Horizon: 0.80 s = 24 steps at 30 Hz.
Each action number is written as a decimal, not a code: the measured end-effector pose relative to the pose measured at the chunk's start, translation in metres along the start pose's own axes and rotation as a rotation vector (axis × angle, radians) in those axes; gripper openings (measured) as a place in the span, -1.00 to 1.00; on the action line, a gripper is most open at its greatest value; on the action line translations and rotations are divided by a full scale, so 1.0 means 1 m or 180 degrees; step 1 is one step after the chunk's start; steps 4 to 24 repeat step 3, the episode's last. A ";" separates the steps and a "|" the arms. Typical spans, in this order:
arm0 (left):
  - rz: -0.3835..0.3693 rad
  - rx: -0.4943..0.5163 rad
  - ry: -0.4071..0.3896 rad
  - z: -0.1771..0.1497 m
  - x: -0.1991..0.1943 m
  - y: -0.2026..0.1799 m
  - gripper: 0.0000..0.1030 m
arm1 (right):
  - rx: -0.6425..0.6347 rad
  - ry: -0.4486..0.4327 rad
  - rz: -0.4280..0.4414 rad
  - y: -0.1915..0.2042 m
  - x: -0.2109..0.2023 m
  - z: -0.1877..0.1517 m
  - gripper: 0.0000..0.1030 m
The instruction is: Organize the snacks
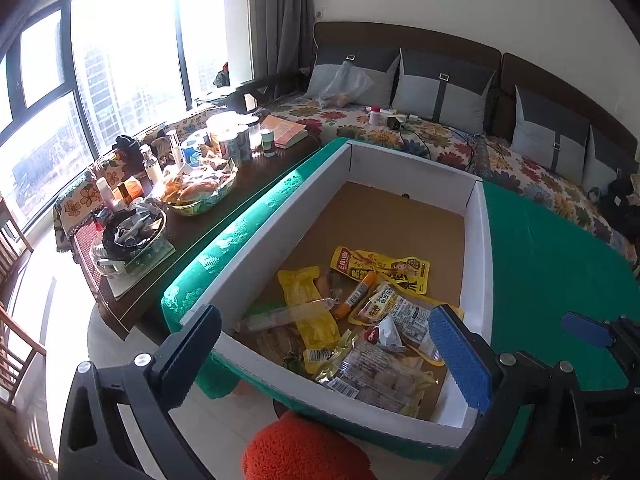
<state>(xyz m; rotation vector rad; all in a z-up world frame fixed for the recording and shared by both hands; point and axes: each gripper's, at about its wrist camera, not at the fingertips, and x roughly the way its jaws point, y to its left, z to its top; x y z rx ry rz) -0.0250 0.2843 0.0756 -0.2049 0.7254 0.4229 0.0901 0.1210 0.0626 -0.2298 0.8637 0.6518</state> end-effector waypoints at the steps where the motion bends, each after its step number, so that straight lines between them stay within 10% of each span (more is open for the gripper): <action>1: 0.0001 -0.0004 -0.0003 -0.001 -0.001 0.000 0.99 | -0.0006 0.0001 -0.0001 0.001 0.000 0.000 0.62; 24: 0.0039 0.0019 -0.0013 0.000 -0.001 -0.002 0.99 | -0.0024 -0.0006 -0.0008 0.001 0.000 0.000 0.62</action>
